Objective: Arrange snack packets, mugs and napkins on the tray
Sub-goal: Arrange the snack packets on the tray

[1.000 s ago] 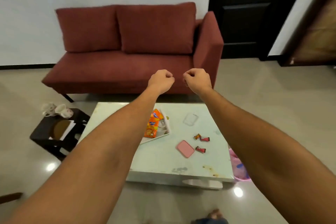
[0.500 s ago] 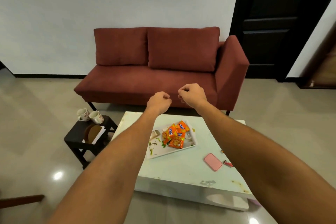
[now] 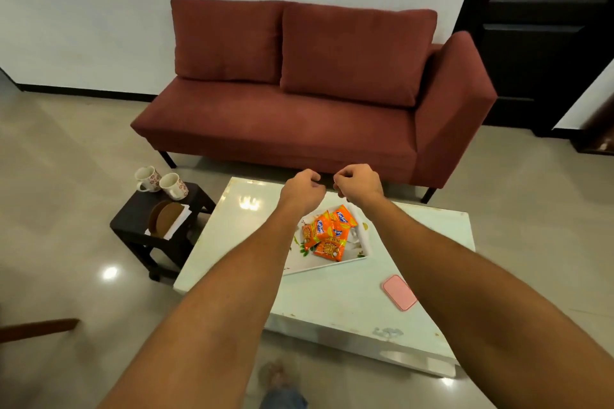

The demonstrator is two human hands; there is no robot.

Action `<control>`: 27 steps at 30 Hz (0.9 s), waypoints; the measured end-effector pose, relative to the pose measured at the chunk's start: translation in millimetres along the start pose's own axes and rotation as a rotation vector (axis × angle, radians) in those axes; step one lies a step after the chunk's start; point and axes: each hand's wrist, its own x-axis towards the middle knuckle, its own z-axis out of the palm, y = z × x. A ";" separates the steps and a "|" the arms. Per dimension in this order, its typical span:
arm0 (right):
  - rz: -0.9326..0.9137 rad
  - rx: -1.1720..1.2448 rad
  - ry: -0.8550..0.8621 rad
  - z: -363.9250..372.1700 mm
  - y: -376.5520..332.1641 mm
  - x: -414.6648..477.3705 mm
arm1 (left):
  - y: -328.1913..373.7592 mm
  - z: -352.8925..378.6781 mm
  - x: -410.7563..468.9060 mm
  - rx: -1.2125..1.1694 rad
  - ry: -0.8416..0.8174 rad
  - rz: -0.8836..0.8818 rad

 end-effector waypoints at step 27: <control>0.403 -0.283 -0.045 200.3 256.8 213.1 | -235.1 230.2 254.2 0.441 -0.475 0.186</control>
